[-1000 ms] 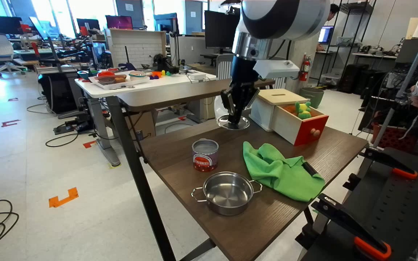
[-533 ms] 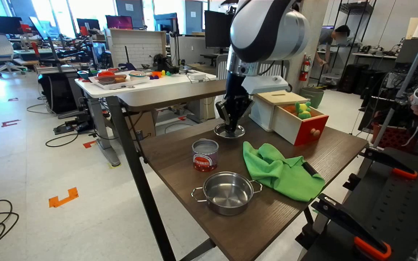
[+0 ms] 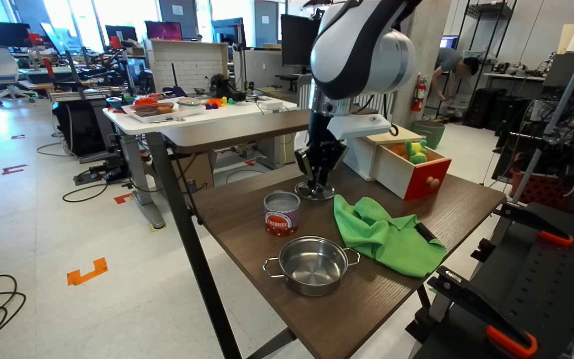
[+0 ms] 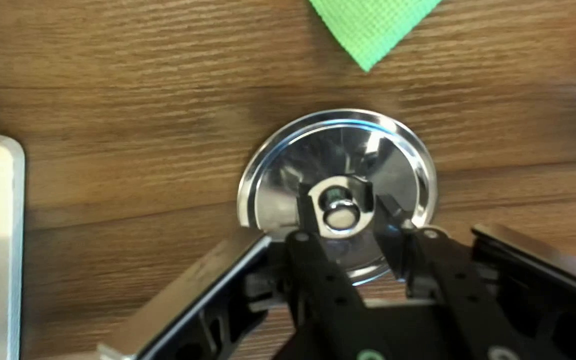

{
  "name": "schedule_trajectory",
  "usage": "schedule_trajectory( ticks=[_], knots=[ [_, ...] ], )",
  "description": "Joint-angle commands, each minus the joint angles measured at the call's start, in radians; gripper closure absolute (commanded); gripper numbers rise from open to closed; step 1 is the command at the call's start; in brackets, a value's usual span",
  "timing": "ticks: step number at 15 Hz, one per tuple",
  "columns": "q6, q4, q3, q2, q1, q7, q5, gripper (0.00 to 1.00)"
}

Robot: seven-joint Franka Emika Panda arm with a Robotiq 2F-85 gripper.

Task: Uncover the pot

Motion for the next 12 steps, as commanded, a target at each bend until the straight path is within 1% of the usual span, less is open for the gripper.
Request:
schedule_trajectory(
  ticks=[1,2,4,5,6,9,10,11,12],
  knots=[
    [-0.041,0.004,0.011,-0.021,-0.003,0.004,0.009,0.34],
    [-0.045,-0.01,0.019,-0.037,-0.009,-0.001,0.015,0.26],
    [-0.035,-0.058,0.059,-0.087,-0.039,-0.034,0.042,0.11],
    [-0.014,-0.104,0.096,-0.128,-0.067,-0.067,0.064,0.05],
    [0.004,-0.149,0.133,-0.166,-0.097,-0.106,0.091,0.0],
    [0.03,-0.29,0.251,-0.284,-0.204,-0.26,0.199,0.0],
    [0.003,-0.156,0.172,-0.177,-0.121,-0.174,0.152,0.0],
    [0.003,-0.198,0.198,-0.216,-0.147,-0.212,0.177,0.0],
    [0.002,-0.23,0.209,-0.246,-0.162,-0.23,0.184,0.0]
  ],
)
